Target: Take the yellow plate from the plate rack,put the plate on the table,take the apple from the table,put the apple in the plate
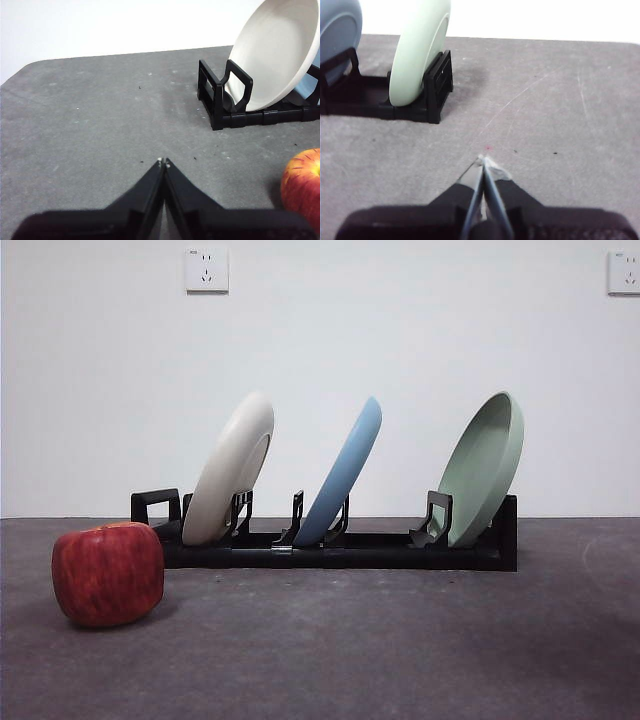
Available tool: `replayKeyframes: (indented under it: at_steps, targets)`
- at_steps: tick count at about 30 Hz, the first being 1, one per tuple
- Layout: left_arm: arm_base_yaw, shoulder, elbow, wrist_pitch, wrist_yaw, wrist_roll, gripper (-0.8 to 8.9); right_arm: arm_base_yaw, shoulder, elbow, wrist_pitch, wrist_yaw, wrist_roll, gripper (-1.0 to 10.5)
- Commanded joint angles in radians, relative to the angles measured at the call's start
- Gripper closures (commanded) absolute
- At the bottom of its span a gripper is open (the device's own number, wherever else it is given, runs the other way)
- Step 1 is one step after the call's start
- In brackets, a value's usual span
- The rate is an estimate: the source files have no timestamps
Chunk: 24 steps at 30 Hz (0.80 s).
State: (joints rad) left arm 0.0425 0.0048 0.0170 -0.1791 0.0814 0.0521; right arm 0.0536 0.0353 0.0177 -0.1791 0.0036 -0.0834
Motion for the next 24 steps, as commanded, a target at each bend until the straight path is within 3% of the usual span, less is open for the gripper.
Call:
replayKeyframes:
  at_steps: [1,3,4,7,9,10,15,19,24]
  targets:
    - [-0.002,-0.003,-0.013,0.003,0.000,-0.003,8.16,0.000,0.000,-0.011,0.000,0.003,-0.072,9.5]
    - [-0.002,-0.003,-0.013,0.003,0.001,-0.003,8.16,0.001,0.000,-0.011,0.000,-0.006,-0.047,9.5]
    - [-0.002,-0.003,-0.013,0.005,0.002,-0.003,8.16,0.001,0.000,-0.011,0.000,-0.006,0.005,9.5]
    - [-0.002,-0.003,-0.013,0.032,0.019,-0.036,8.16,0.001,0.000,-0.011,0.000,-0.005,0.260,9.5]
    - [-0.002,-0.003,-0.013,0.062,0.029,-0.136,8.18,0.001,0.000,-0.011,0.001,-0.004,0.451,9.5]
    - [-0.002,-0.003,-0.013,0.085,0.028,-0.195,8.19,0.001,0.000,-0.011,0.009,-0.003,0.496,9.5]
    - [-0.002,0.027,0.058,0.102,0.029,-0.342,8.21,0.000,0.033,0.064,0.050,-0.028,0.513,9.6]
    - [-0.002,0.202,0.216,0.108,0.027,-0.336,8.21,0.000,0.192,0.219,0.049,-0.028,0.507,9.6]
    - [-0.002,0.486,0.420,0.107,0.061,-0.294,8.22,0.000,0.428,0.416,0.023,-0.057,0.430,9.6]
